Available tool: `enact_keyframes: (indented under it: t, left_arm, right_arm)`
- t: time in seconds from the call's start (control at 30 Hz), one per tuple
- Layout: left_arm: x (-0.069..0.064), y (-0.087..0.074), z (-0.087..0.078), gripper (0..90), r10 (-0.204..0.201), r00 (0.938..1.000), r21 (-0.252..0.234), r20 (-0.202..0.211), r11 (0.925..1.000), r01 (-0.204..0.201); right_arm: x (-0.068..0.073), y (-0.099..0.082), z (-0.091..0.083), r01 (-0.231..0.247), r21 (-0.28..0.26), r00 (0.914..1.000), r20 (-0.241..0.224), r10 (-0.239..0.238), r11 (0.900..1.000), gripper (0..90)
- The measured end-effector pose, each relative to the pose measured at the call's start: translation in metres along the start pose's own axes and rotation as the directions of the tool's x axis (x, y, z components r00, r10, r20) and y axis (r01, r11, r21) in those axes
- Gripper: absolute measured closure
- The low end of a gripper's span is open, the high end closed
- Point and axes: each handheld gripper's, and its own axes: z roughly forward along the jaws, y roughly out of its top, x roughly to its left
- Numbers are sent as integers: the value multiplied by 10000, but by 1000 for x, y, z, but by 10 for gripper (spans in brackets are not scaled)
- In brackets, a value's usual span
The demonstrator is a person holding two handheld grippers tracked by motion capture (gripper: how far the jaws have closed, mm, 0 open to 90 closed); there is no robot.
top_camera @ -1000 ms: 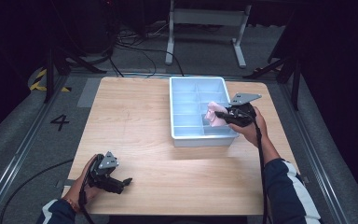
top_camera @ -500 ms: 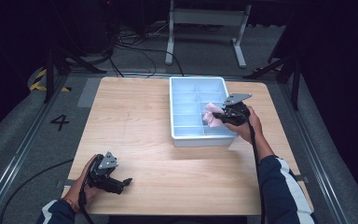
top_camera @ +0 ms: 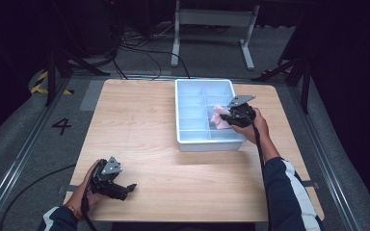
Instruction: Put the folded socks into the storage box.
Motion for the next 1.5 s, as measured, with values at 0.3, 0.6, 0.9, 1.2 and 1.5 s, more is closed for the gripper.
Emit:
enact_keyframes:
  t: [0.3,0.6,0.9,1.2,1.5]
  left_arm:
    - [0,0,0,6,-5,10000,3,-18,10000,5]
    - [0,0,0,6,-7,10000,-3,-21,10000,7]
    - [0,0,0,6,11,10000,22,-32,10000,-11]
    - [0,0,-1,7,66,10000,27,-73,10000,-66]
    - [0,0,-1,7,98,9999,30,-74,9999,-98]
  right_arm:
    - [6,1,3,553,206,9980,-323,-546,9983,747]
    - [11,2,6,1270,669,9869,-1087,-1193,9896,746]
    - [11,6,14,1524,1540,9786,-1617,-1273,9762,745]
    - [10,9,24,1614,2571,9754,-1882,-1145,9528,742]
    - [10,8,33,1712,3391,9751,-1923,-1100,9250,741]
